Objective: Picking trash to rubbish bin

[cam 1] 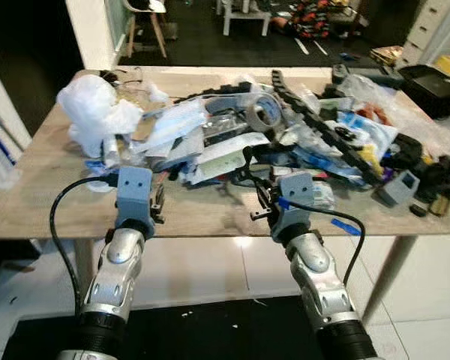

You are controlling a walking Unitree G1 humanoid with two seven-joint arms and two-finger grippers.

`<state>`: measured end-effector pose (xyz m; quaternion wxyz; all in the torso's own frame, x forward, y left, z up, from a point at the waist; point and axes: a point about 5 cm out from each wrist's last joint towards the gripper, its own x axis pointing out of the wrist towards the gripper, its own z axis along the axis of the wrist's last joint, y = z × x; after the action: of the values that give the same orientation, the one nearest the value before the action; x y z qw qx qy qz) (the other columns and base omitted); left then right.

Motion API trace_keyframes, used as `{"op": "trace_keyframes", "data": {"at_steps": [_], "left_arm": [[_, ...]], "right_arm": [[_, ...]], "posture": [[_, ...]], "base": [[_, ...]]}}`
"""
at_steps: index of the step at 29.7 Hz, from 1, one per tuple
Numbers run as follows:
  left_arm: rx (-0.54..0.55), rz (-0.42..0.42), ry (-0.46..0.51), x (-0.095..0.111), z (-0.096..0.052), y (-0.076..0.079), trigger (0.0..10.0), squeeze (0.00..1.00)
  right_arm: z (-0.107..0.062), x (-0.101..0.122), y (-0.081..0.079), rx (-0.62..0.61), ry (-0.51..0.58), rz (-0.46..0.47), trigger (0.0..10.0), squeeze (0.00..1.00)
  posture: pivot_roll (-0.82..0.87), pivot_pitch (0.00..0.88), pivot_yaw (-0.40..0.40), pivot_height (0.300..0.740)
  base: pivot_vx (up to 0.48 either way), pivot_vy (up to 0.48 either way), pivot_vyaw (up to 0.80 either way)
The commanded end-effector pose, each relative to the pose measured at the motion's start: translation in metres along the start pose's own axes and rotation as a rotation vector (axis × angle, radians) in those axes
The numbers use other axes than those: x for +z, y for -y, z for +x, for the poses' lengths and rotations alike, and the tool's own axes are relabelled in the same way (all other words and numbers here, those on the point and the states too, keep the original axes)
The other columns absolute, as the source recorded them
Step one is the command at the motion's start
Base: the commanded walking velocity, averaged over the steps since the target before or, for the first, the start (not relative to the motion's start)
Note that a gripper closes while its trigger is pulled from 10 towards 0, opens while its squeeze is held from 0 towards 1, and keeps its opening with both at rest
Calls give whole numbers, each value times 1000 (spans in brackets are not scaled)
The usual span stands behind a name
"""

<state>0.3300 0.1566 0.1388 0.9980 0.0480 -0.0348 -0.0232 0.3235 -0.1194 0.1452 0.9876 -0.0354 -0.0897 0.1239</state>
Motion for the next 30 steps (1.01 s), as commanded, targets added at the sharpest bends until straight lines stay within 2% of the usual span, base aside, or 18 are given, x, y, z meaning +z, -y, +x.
{"op": "trace_keyframes", "data": {"at_steps": [1, 7, 11, 20, 24, 30], "left_arm": [[8, 18, -1, 0, 2, 0, 10000, 0], [14, 36, 7, 1, 2, 5, 10000, 0], [15, 31, 11, 0, 3, 8, 10000, 0], [-11, 47, 15, 2, 10, 14, 10000, 0], [17, 43, 31, 7, 11, 7, 10000, 0], [14, 51, 13, 0, 8, 5, 10000, 0]], "right_arm": [[-6, -9, 6, -40, -24, 27, 10000, 0], [-3, -12, 9, -20, -41, -3, 10000, 0], [6, -4, 13, -18, -17, -29, 10000, 0], [6, -1, 18, -48, -1, -39, 10000, 0], [9, -5, 10, -31, -5, -35, 10000, 0], [9, -10, 5, -30, -18, -24, 10000, 0]], "posture": [[-30, 85, -41, 740], [-36, 61, -77, 740], [-48, 55, -53, 740], [-56, 60, -42, 740], [-48, 58, -50, 740], [-40, 53, -44, 740]], "base": [[0, 0, -800], [0, 0, -800], [0, 0, -800], [0, 0, -800], [0, 0, -800], [0, 0, -800]]}}
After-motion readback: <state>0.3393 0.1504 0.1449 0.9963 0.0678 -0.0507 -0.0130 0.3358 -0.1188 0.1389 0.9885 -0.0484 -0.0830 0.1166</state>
